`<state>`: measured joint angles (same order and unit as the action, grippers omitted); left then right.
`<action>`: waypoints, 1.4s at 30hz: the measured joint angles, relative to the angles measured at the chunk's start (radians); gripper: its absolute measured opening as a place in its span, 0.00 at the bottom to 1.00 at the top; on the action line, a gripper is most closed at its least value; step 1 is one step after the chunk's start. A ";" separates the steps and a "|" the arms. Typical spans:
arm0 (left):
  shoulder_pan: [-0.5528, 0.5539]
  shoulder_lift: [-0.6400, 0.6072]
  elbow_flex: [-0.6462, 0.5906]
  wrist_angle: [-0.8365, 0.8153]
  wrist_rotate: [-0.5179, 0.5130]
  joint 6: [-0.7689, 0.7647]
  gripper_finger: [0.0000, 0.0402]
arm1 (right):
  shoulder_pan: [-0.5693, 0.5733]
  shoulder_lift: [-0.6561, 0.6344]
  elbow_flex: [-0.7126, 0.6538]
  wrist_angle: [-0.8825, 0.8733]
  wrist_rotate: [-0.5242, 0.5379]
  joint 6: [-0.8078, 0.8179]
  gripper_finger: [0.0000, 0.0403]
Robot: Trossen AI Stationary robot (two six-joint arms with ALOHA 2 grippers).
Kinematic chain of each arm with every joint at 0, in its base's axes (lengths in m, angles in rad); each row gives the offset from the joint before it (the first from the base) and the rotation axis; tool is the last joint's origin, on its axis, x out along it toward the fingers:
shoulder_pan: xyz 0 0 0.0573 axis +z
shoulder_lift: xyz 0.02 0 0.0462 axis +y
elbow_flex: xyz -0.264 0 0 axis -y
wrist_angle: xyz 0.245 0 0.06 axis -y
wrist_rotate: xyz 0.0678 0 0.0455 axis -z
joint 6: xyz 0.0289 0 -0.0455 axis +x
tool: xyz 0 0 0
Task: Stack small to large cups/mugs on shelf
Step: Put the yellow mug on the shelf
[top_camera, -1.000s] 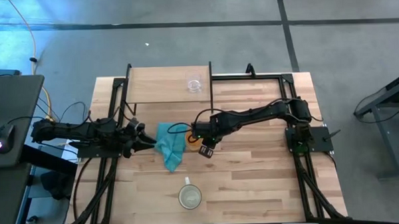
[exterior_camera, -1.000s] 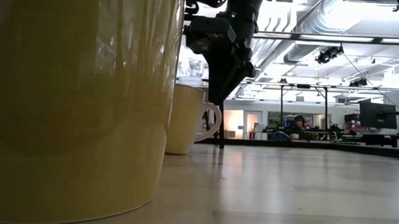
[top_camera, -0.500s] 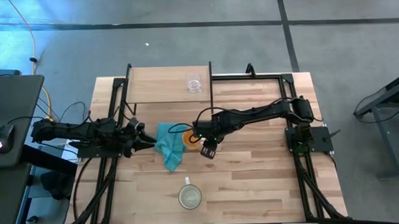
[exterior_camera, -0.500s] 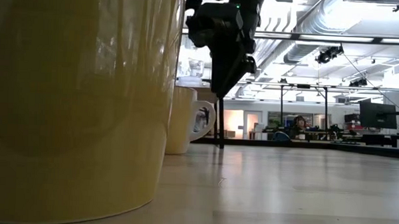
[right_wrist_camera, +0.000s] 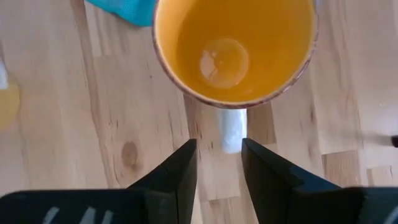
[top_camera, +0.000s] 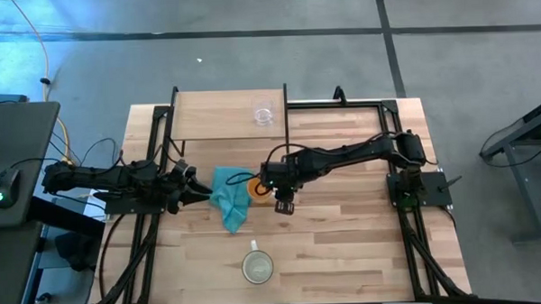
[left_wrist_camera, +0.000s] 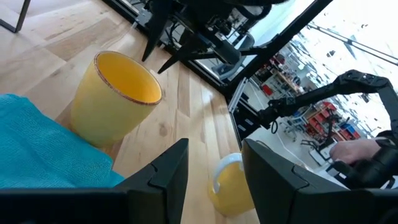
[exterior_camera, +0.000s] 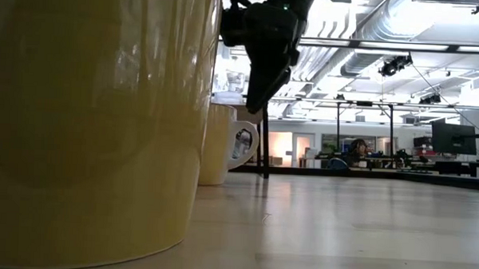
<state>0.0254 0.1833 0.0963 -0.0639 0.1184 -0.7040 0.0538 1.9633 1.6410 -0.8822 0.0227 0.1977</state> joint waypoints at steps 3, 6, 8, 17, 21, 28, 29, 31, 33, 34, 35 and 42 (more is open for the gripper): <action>0.000 0.000 0.000 0.000 0.000 0.009 0.34 | -0.008 0.000 -0.001 0.002 -0.002 0.003 0.29; 0.000 0.000 0.000 0.000 0.000 0.018 0.34 | -0.010 0.000 -0.001 0.011 -0.002 0.007 0.29; 0.000 0.000 0.000 0.000 0.000 0.019 0.34 | -0.012 0.000 -0.001 0.018 -0.005 0.008 0.29; 0.000 0.000 0.000 0.000 -0.008 0.023 0.34 | -0.017 0.035 -0.004 0.011 -0.012 0.012 0.29; 0.000 0.000 0.000 -0.001 -0.008 0.021 0.34 | -0.021 0.049 -0.004 0.017 -0.012 0.014 0.29; 0.000 0.000 0.001 -0.008 -0.021 0.020 0.34 | -0.036 0.051 -0.004 0.027 -0.013 0.030 0.29; 0.000 0.000 0.001 -0.008 -0.025 0.020 0.34 | -0.038 0.051 -0.004 0.027 -0.014 0.030 0.29; 0.000 0.000 0.001 -0.009 -0.026 0.021 0.34 | -0.041 0.051 -0.004 0.027 -0.015 0.030 0.28; 0.000 0.000 0.001 -0.011 -0.026 0.021 0.34 | -0.041 0.051 -0.004 0.028 -0.026 0.030 0.25; 0.000 0.000 0.001 -0.014 -0.026 0.021 0.34 | -0.041 0.051 -0.004 0.028 -0.027 0.030 0.23; 0.000 0.000 0.001 -0.016 -0.026 0.021 0.34 | -0.041 0.051 -0.004 0.029 -0.028 0.029 0.21; 0.000 0.000 0.001 -0.015 -0.026 0.023 0.34 | -0.041 0.051 -0.004 0.041 -0.041 0.029 0.13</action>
<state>0.0254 0.1837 0.0971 -0.0788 0.0921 -0.6815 0.0128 2.0148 1.6375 -0.8416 -0.0182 0.2268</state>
